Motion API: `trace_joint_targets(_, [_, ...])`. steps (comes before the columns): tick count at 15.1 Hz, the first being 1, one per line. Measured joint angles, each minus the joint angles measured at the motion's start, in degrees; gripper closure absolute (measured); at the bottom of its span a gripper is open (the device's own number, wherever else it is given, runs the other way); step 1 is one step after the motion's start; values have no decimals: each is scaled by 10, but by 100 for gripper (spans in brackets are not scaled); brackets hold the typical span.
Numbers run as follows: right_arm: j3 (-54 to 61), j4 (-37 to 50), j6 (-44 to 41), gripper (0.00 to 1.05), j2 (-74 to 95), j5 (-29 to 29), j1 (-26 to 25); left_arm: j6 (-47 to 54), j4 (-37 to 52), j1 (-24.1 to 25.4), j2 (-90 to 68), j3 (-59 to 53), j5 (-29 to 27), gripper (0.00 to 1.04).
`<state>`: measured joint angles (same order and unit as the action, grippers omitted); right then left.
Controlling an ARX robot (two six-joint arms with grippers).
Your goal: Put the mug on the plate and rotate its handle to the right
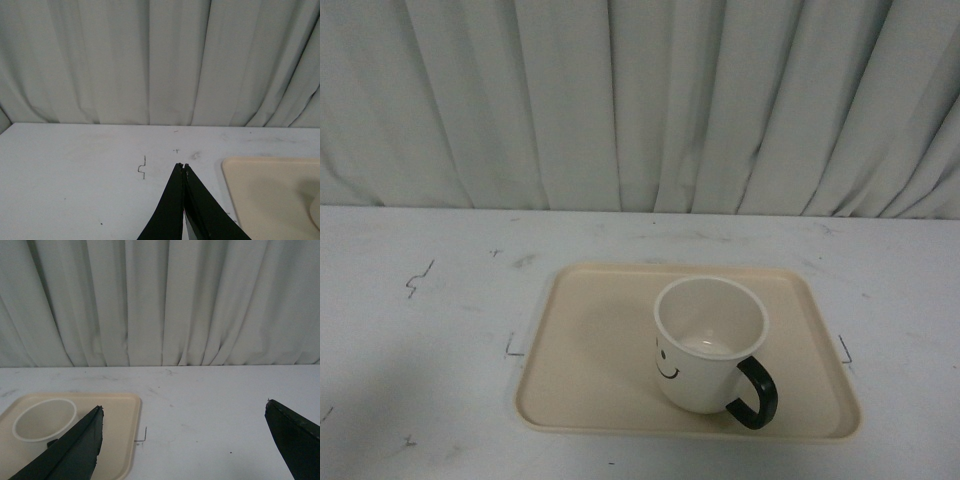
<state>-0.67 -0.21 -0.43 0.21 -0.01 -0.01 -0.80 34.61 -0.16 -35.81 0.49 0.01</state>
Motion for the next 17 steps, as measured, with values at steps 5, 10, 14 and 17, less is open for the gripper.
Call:
trace_joint_targets(5, [0,0,0,7,0,0,0,0,-108,0,118,0,0,103])
trace_joint_targets(10, [0,0,0,7,0,0,0,0,-186,0,198,0,0,103])
trace_joint_targets(14, [0,0,0,7,0,0,0,0,-230,0,242,0,0,103])
trace_joint_targets(17, [0,0,0,7,0,0,0,0,-318,0,304,0,0,103])
